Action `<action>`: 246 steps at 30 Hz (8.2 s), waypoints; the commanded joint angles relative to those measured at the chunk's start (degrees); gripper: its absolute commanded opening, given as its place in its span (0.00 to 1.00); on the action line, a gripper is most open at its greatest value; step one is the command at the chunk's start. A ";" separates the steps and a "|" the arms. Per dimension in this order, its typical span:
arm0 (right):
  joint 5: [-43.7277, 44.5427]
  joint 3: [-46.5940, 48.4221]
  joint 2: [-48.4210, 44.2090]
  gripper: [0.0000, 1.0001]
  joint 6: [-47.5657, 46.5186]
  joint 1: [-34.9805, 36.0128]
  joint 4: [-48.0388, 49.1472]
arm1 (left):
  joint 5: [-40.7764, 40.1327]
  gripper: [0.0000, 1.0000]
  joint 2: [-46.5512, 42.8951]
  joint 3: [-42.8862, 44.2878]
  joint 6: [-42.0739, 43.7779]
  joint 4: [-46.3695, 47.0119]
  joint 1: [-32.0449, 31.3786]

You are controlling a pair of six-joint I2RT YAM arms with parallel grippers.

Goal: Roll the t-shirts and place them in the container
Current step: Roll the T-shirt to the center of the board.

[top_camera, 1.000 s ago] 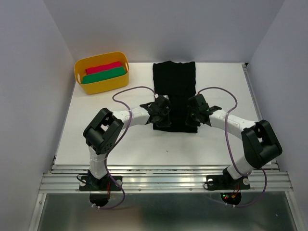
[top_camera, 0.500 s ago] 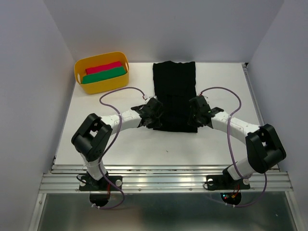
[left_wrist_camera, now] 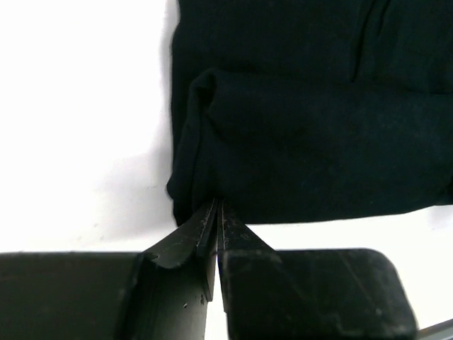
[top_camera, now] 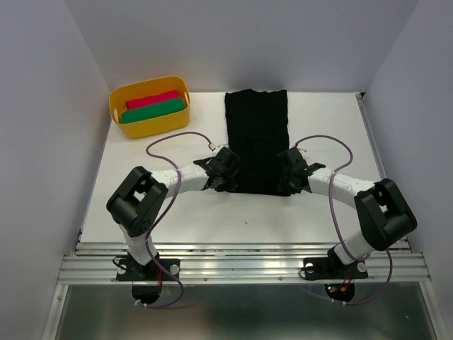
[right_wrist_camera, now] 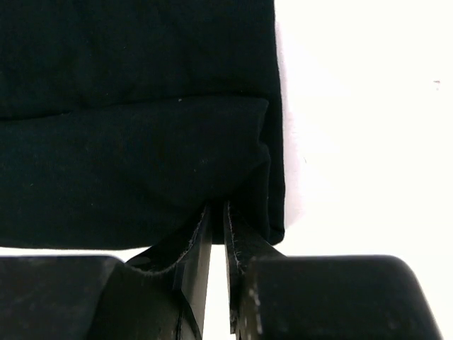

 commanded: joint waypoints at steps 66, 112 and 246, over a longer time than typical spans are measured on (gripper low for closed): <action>-26.51 -21.96 -11.26 0.32 8.85 -20.76 19.74 | 6.80 0.42 -7.43 -19.61 -7.86 21.06 5.25; -30.03 -15.37 -28.40 0.01 4.46 -20.76 1.38 | 9.62 0.00 -23.16 -18.74 -7.77 2.88 4.73; -6.56 -3.75 -4.76 0.04 4.54 -4.14 6.29 | 11.64 0.00 -9.62 1.23 2.60 2.95 4.90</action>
